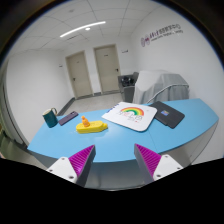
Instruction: Unplug charger
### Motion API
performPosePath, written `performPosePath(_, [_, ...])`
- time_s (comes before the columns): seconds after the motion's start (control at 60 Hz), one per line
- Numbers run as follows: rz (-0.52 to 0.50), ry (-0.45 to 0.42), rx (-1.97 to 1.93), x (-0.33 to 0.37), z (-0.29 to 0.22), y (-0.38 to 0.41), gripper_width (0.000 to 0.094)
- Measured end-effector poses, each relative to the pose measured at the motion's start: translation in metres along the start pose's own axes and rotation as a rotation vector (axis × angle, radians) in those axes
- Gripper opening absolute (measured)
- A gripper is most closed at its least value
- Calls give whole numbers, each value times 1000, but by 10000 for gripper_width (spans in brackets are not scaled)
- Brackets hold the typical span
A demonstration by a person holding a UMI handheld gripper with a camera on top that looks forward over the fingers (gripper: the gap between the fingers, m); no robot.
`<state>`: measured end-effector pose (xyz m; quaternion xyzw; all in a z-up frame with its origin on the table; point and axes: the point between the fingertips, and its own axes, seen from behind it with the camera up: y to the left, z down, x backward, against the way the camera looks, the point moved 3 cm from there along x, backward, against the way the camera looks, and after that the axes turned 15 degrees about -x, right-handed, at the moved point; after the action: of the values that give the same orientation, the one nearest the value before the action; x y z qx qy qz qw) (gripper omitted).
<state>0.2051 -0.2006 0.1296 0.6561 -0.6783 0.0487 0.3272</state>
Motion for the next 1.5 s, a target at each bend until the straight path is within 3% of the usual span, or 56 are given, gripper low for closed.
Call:
performPosePath(0.25, [6,-27,19,2,0,10,804])
performPosePath(0.417, [-41,-14,25,-27,5,47,807])
performPosePath(0.667, [-100,-2,75,-138,11,121,791])
performPosePath(0.883, [-63,-47,96,-238,-3,153,750])
performPosePath(0.967, [-35,-34,102,-262,-1,149,624])
performPosePath(0.983, [-26,-30,103,-266,-1,147,645])
performPosePath(1.017, [-5,-24,110,-272,1,143,519])
performPosePath(1.1, [19,-52,164,-278,-3,139,354])
performPosePath(1.117, [9,-49,170,-278,-2,142,367])
performPosePath(1.15, [-7,-47,174,-279,0,146,211])
performPosePath(1.317, [21,-115,249,-280,-1,149,60])
performPosePath(1.467, [0,-62,190,-275,-11,151,52])
performPosePath(1.5, [-54,-149,191,-259,-39,167,52])
